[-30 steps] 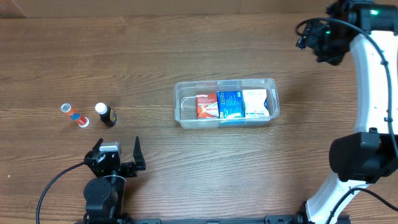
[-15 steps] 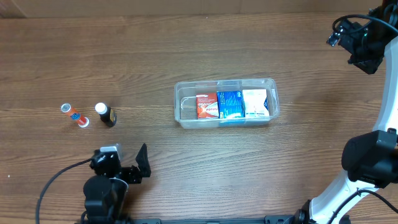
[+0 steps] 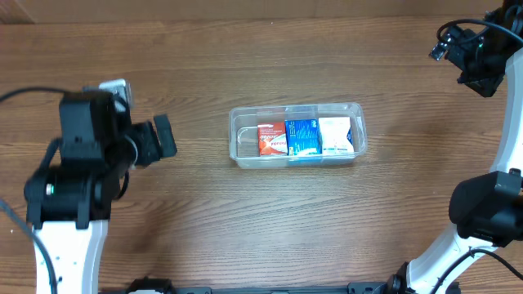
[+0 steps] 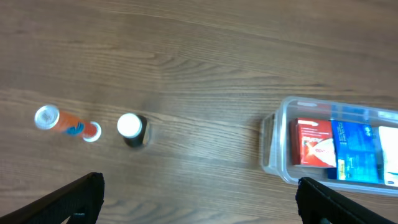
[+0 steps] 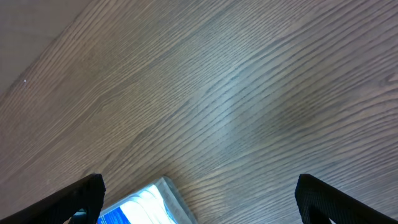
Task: Pack container
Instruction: 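Reach the left gripper to the orange tube and grasp it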
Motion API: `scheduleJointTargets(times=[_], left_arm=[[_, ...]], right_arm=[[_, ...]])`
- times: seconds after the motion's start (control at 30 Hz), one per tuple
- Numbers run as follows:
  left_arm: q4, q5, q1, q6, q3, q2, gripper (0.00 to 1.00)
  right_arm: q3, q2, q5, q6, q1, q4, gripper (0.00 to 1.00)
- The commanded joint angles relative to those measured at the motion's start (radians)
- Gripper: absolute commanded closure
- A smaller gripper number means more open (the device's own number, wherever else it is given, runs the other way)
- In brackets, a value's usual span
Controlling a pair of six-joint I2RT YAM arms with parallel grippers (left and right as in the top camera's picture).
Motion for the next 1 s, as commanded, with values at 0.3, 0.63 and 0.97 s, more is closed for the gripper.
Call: scheduleJointTargets(times=[0.3, 0.63, 0.97], left_arm=[[-0.135, -0.092, 0.399, 0.012, 0.038, 0.231, 0.0], [0.06, 0.019, 0.528, 0.036, 0.038, 0.523, 0.05], [0.18, 0.079, 0.501, 0.064, 0.038, 0.59, 0.25]], right_arm=[[0.023, -0.032, 0.002, 0.0, 0.002, 0.003, 0.0], [0.023, -0.032, 0.002, 0.0, 0.002, 0.003, 0.0], [0.023, -0.032, 0.002, 0.0, 0.002, 0.003, 0.0]])
